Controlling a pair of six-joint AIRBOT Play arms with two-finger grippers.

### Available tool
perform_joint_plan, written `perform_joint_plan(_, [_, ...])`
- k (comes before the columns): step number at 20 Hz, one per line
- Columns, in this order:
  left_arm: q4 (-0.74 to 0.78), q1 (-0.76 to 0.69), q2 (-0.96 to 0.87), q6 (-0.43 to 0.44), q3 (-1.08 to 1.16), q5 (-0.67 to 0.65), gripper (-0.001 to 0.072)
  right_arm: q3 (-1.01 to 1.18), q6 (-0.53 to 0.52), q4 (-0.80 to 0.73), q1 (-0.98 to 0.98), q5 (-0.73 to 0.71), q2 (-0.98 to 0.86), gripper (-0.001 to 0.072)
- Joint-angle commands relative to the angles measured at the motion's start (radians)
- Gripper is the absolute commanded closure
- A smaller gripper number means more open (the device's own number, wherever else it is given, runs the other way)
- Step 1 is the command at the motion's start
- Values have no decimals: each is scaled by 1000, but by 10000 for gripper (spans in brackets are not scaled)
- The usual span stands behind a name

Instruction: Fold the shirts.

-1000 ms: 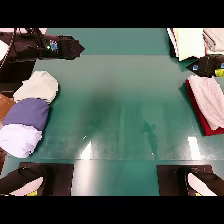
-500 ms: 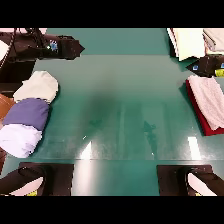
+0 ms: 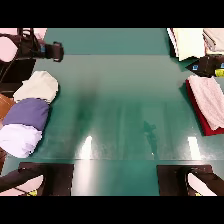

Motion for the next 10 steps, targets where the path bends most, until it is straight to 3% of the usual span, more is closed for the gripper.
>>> perform_joint_plan(1, [105, 152, -124, -34, 0, -102, 95, 0, 1, 3, 1, 0, 1, 690])
perform_joint_plan(5, [71, 271, -294, -34, 0, -90, 95, 0, 1, 3, 1, 0, 1, 690])
perform_joint_plan(10, [74, 314, -425, -33, -2, -48, 95, 0, 1, 2, 1, -1, 1, 689])
